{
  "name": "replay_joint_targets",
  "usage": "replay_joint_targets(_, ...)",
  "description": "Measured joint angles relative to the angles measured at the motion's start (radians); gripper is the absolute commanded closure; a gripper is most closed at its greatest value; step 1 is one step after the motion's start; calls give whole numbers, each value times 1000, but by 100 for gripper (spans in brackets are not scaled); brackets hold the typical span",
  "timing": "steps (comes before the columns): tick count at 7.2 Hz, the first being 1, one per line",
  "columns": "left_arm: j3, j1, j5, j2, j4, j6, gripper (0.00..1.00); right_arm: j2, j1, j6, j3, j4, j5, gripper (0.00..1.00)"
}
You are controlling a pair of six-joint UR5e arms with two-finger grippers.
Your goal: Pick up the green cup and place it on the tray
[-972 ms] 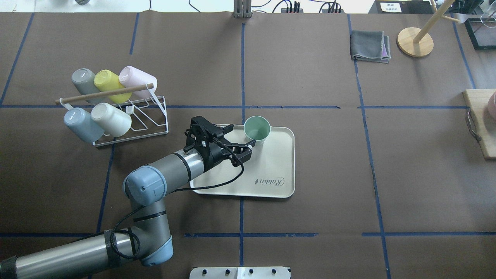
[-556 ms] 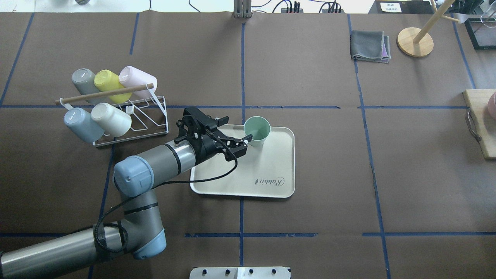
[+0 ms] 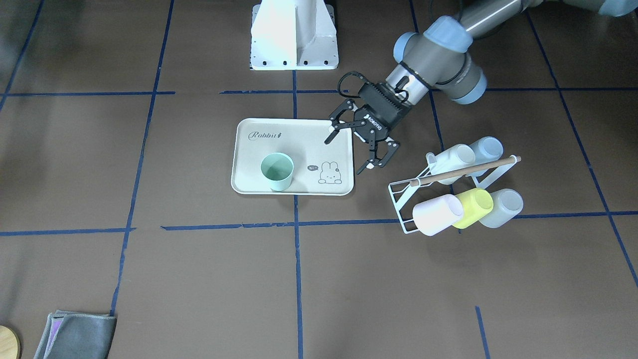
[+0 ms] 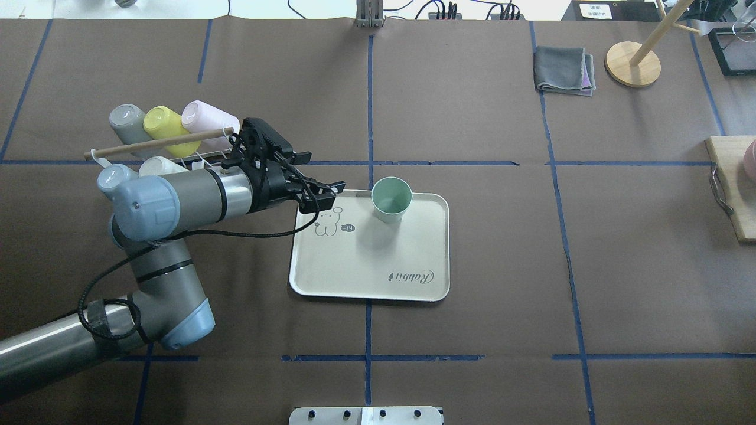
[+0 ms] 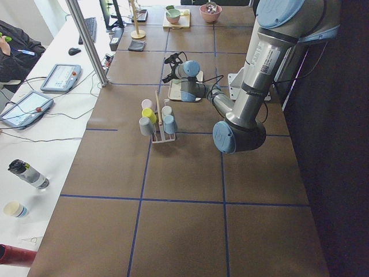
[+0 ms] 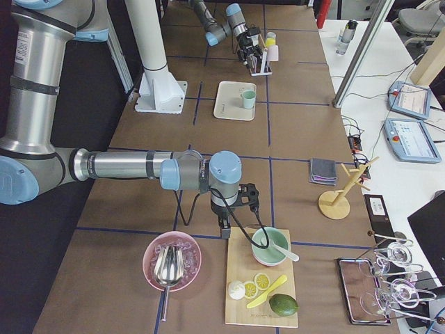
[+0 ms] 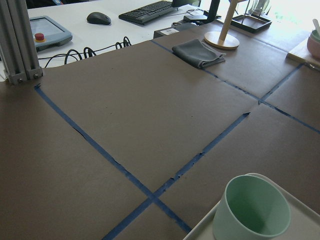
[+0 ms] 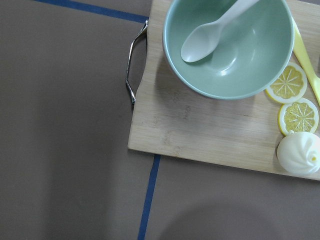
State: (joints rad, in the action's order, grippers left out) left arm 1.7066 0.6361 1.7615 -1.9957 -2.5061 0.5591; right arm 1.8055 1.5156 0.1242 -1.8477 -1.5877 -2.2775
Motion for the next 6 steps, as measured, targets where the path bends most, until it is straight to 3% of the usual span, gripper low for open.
replay_joint_targets(2,135,127,176,17,259,-123,0,-2,0,0,1,0,1,0)
replay_joint_targets(4,184,305,364,34,479,-350,0,-3,0,0,2,0,1,0)
replay_joint_targets(6,200,438,439,100,651,-600,0,-4,0,0,2,0,1,0)
